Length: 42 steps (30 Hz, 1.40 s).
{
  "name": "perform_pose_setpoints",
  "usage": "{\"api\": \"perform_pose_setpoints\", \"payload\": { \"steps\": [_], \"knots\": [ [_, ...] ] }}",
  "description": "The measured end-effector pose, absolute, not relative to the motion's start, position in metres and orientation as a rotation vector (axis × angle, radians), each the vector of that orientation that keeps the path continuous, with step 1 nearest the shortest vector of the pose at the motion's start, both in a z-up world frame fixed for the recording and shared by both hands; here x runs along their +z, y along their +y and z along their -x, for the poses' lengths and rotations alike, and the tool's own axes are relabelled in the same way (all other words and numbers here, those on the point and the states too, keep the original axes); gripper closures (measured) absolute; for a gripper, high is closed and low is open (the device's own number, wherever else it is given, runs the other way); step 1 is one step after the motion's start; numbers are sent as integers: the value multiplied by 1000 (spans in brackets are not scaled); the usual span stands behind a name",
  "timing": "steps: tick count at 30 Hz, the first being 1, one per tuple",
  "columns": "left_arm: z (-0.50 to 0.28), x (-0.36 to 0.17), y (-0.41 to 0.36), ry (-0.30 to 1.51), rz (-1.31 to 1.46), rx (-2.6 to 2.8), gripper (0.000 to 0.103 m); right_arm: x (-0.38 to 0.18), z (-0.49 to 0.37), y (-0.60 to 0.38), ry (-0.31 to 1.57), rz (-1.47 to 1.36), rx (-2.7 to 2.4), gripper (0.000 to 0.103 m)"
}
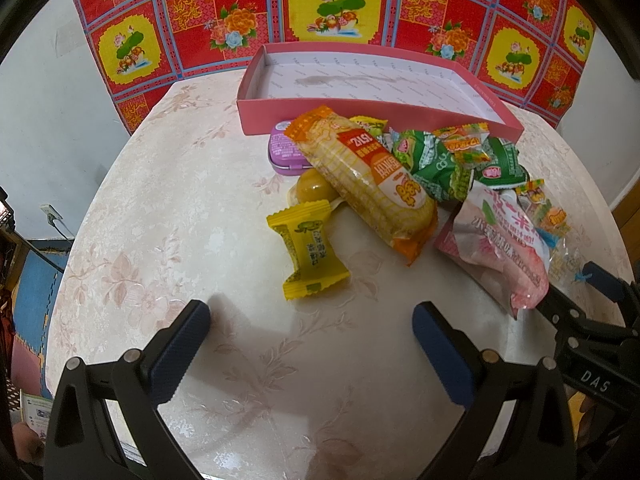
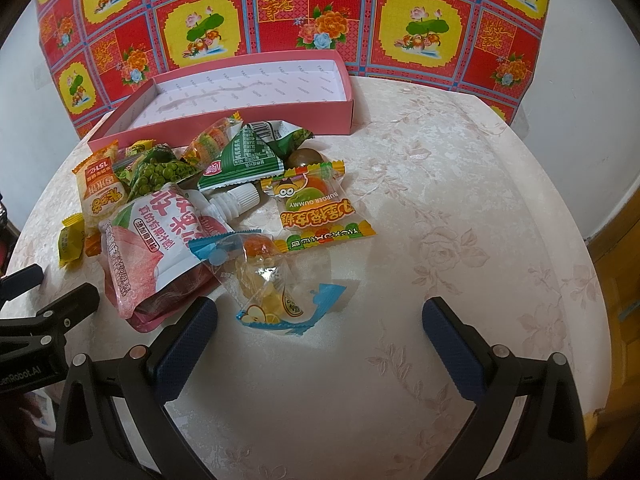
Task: Organize snacks
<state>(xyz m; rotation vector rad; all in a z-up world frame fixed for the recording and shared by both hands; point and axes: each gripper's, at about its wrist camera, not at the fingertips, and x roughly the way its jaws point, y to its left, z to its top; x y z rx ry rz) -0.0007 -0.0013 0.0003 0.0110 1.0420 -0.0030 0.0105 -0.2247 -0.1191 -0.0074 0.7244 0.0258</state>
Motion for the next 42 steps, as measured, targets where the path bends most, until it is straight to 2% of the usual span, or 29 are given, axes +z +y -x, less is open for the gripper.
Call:
{"api": "perform_pose_setpoints", "payload": {
  "steps": [17, 27, 35, 42],
  "knots": [
    [2, 1, -4, 1043, -13, -11, 1, -115, -7, -221, 737, 20, 46, 1],
    [1, 9, 7, 1039, 29, -6, 11, -112, 3, -215, 716, 26, 136, 11],
    [4, 19, 21, 995, 64, 7, 13, -104, 5, -212, 673, 29, 177, 14],
    [1, 20, 30, 974, 73, 15, 16, -105, -2, -224, 688, -14, 180, 21]
  ]
}}
